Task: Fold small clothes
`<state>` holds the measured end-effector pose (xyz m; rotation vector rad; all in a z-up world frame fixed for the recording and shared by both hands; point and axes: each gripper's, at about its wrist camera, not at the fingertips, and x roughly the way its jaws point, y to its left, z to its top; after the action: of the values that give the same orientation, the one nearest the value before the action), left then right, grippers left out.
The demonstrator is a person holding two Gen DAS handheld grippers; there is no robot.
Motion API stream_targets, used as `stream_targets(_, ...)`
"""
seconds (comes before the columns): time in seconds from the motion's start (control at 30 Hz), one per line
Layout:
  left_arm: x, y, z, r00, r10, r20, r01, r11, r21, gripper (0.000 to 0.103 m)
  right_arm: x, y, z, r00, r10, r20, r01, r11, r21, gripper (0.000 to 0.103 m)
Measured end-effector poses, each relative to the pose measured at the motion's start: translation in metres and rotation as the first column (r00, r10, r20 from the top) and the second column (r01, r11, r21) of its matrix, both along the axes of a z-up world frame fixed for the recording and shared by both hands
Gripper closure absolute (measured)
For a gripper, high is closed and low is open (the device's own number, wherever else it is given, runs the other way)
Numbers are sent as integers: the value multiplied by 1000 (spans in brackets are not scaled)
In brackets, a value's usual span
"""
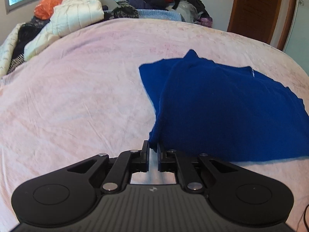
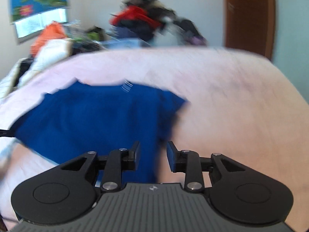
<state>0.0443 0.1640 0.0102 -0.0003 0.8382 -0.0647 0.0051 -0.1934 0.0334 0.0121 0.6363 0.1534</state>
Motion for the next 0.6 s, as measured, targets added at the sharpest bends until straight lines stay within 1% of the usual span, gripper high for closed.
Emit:
stream_targets(0.03, 3, -2, 3, 1000, 6, 3, -6, 1000, 10, 96, 7, 14, 0, 998, 59, 4, -59, 998, -1, 56)
stream_targets(0.07, 6, -5, 7, 1000, 18, 8, -18, 1000, 21, 96, 14, 30, -2, 993, 121, -3, -121, 993, 3, 53)
stream_targets(0.13, 9, -7, 13, 999, 35, 16, -36, 999, 36, 95, 29, 59, -10, 978, 206, -20, -206, 979, 3, 52)
stream_targets(0.2, 9, -8, 17, 998, 54, 30, -56, 997, 55, 95, 42, 82, -20, 968, 246, -43, -247, 969, -11, 52)
stream_targets(0.23, 9, -7, 18, 997, 71, 37, -73, 995, 68, 95, 47, 89, -25, 967, 248, -53, -250, 968, -21, 52)
stream_targets(0.3, 10, -5, 18, 993, 104, 47, -108, 991, 85, 95, 54, 99, -34, 958, 267, -104, -271, 962, -35, 52)
stream_targets(0.33, 10, -4, 17, 994, 101, 49, -105, 992, 73, 95, 54, 106, -37, 953, 272, -133, -280, 959, -50, 52)
stream_targets(0.4, 14, -6, 13, 997, 74, 29, -74, 997, 18, 95, 48, 113, -42, 951, 266, -157, -282, 955, -89, 52)
stream_targets(0.43, 16, -9, 10, 998, 57, 15, -57, 998, -8, 95, 48, 114, -41, 953, 261, -155, -276, 957, -86, 52)
stream_targets(0.47, 19, -14, 6, 999, 36, 2, -36, 999, -15, 95, 47, 114, -38, 956, 256, -146, -268, 961, -71, 52)
stream_targets(0.5, 22, -21, 1, 1000, 14, -9, -14, 1000, 5, 94, 46, 114, -35, 958, 253, -134, -262, 963, -56, 52)
stream_targets(0.53, 25, -28, -6, 1000, -7, -28, 8, 999, 48, 94, 45, 112, -35, 959, 252, -129, -260, 964, -51, 50)
stream_targets(0.57, 28, -33, -15, 999, -11, -50, 16, 995, 95, 94, 45, 113, -37, 958, 252, -133, -262, 963, -61, 48)
stream_targets(0.6, 28, -37, -22, 998, -6, -57, 13, 992, 126, 94, 46, 114, -42, 956, 252, -149, -266, 960, -82, 43)
